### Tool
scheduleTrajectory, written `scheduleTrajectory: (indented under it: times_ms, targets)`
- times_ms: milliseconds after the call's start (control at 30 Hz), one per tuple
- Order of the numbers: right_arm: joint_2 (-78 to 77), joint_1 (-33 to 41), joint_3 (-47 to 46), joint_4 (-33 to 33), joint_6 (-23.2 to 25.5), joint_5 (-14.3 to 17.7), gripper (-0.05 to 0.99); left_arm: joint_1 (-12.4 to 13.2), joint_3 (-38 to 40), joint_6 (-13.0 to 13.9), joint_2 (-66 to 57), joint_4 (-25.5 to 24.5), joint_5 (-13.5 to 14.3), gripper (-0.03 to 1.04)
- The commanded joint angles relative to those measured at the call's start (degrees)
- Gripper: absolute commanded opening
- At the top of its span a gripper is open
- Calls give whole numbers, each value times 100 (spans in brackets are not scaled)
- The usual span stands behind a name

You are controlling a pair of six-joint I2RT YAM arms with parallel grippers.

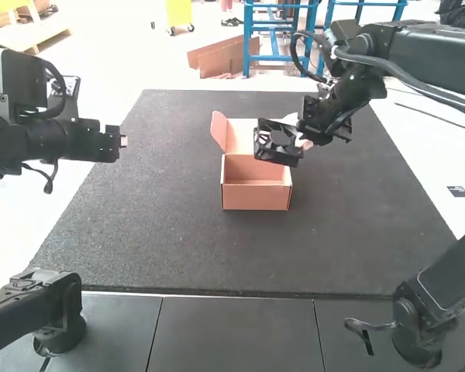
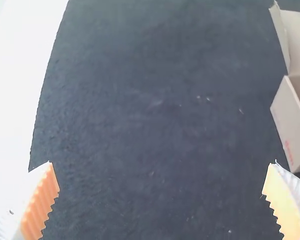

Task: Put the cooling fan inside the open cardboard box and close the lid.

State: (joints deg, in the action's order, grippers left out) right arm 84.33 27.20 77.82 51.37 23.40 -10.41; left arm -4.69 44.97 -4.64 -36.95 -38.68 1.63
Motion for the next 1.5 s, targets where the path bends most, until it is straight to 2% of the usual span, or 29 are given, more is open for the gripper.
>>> scheduleTrajectory:
  times_ms: [0, 100, 233, 367, 533, 800, 1367, 1400, 1467]
  targets:
    - [250, 303, 418, -75, 68, 224, -1, -50, -6, 201, 135, 27, -31, 97]
    - [628, 488, 620, -101, 7, 321, -1, -50, -23, 271, 197, 18, -22, 97]
    - [1111, 620, 857, -172, -99, 479, 0, -59, -59, 491, 258, 115, 48, 97]
    - [1507, 620, 981, -488, -169, 910, -1, -15, -41, 517, 258, 132, 48, 97]
    - [1876, 541, 1042, -936, -186, 1200, -1, -15, -6, 517, 302, 115, 57, 97]
    - [2219, 400, 1051, -1499, -186, 1358, -1, -6, 64, 517, 302, 79, 83, 97]
    - [2966, 400, 989, -1692, -186, 1384, 0, -6, 179, 517, 267, 203, 92, 97]
    - [2992, 400, 1016, -1719, -195, 1349, 7, -6, 196, 517, 258, 203, 92, 97]
    - [3001, 409, 1112, -1719, -213, 1279, 32, -6, 214, 517, 258, 203, 92, 97]
